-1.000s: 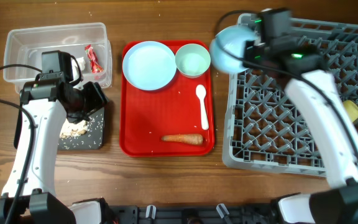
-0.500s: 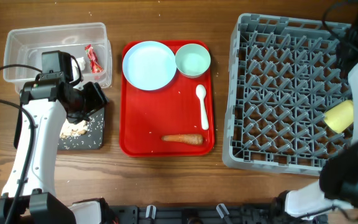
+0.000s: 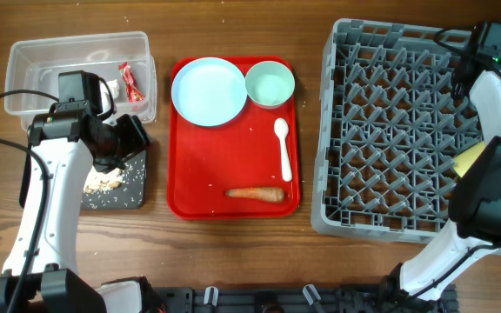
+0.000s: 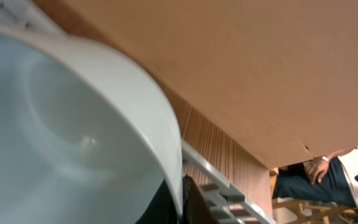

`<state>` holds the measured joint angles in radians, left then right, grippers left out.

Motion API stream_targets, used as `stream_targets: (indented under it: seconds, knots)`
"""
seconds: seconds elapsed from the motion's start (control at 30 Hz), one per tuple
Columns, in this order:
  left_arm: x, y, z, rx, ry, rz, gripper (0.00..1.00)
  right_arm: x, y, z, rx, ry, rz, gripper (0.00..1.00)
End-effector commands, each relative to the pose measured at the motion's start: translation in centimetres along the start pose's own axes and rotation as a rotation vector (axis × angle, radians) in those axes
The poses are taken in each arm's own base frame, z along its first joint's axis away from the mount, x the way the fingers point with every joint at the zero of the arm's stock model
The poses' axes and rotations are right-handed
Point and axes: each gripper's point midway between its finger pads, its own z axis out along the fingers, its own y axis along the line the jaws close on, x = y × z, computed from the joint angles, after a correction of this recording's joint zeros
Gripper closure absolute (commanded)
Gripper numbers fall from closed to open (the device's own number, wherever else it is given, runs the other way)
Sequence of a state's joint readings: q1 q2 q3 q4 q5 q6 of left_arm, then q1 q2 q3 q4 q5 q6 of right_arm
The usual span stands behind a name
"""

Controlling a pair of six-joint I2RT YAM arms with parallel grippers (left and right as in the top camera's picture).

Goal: Sort waste into correct bins and load items into the dishwasher rack
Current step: 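Grasp the blue bowl with the right gripper and place it in the rack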

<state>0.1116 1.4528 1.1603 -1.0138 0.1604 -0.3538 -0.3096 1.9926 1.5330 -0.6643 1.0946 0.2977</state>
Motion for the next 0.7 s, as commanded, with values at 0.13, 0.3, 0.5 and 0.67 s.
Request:
stream_targets:
  seconds: [0.13, 0.3, 0.5, 0.67]
  knots:
    - [-0.3, 0.1, -0.5, -0.001, -0.022, 0.001, 0.34, 5.7, 5.2, -1.2, -0.260, 0.198, -0.137, 0.95]
    - [-0.3, 0.0, -0.5, 0.000, -0.022, 0.000, 0.34, 7.8, 6.2, -2.1, -0.357, 0.289, -0.189, 0.96]
    - [-0.3, 0.0, -0.5, 0.003, -0.021, 0.001, 0.34, 6.8, 4.8, -4.0, -0.427, 0.290, -0.155, 0.83]
    - [-0.3, 0.0, -0.5, 0.003, -0.020, 0.001, 0.34, 3.1, 2.2, -7.6, -0.576, 0.189, -0.092, 0.38]
